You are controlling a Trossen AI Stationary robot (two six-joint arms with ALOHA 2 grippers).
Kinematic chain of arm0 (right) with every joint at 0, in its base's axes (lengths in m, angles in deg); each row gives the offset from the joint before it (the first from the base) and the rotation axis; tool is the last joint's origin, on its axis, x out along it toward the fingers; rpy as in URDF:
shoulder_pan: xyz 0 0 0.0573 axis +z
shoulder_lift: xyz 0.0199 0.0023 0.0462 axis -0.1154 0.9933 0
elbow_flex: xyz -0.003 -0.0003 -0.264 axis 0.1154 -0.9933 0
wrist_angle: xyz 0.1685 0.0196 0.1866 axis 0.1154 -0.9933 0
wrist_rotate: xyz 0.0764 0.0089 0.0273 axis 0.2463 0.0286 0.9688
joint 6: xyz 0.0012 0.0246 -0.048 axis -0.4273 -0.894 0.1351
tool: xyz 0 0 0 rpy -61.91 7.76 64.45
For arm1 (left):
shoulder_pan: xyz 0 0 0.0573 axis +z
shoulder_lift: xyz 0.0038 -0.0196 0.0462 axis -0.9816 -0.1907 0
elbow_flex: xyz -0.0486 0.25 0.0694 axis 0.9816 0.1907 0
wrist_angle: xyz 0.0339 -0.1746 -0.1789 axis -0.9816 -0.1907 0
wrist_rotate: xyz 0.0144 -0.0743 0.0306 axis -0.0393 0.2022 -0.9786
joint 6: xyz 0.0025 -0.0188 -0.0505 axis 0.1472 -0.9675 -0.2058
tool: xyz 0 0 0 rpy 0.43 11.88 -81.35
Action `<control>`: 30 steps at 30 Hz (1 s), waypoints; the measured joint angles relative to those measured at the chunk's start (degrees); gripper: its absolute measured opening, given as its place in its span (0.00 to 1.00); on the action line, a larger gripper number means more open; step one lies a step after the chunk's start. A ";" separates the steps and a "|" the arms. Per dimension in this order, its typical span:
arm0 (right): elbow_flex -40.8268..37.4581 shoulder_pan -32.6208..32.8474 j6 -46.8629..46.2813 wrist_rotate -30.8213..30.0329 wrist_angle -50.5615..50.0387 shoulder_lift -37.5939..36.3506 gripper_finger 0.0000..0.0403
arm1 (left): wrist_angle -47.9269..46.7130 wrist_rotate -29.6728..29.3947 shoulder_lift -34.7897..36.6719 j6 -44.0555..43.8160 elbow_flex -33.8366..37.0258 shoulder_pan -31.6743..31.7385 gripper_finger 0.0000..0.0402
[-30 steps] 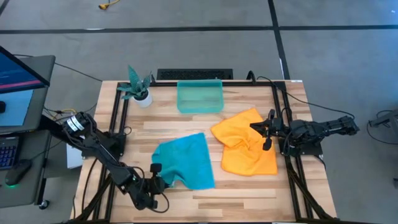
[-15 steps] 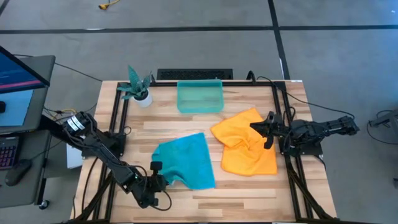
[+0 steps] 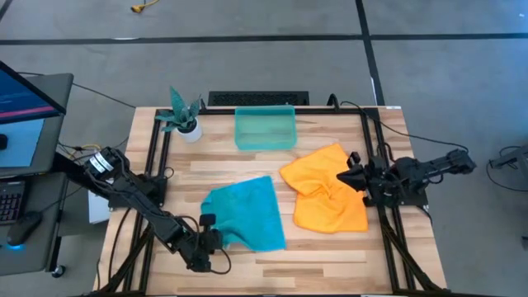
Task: Roll microfiber towels into tight, uniform cylinder then place into a basket
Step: Roll the blue microfiber cloth
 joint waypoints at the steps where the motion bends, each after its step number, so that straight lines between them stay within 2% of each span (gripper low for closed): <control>1: 0.00 0.75 0.92 0.01 2.27 0.67 0.13 | -0.07 0.27 0.03 -0.25 0.00 0.01 0.01; 6: 0.01 3.89 3.06 -0.17 10.97 4.86 0.13 | -1.65 0.25 1.24 -1.17 0.00 0.00 0.01; 11: 2.39 5.85 3.11 -0.66 12.87 11.76 0.13 | -2.42 -1.70 2.01 -0.50 -0.02 0.00 0.01; 18: 10.40 9.21 6.38 -0.66 13.02 27.89 0.13 | -2.84 -2.86 2.01 -0.36 -0.02 -0.01 0.01; 26: 21.31 14.48 23.13 -0.66 7.87 47.20 0.13 | -2.82 -2.96 1.97 0.35 -0.02 -0.11 0.01; 30: 26.05 15.70 25.71 -0.66 6.33 54.95 0.13 | -2.80 -2.95 1.95 0.84 -0.02 -0.11 0.01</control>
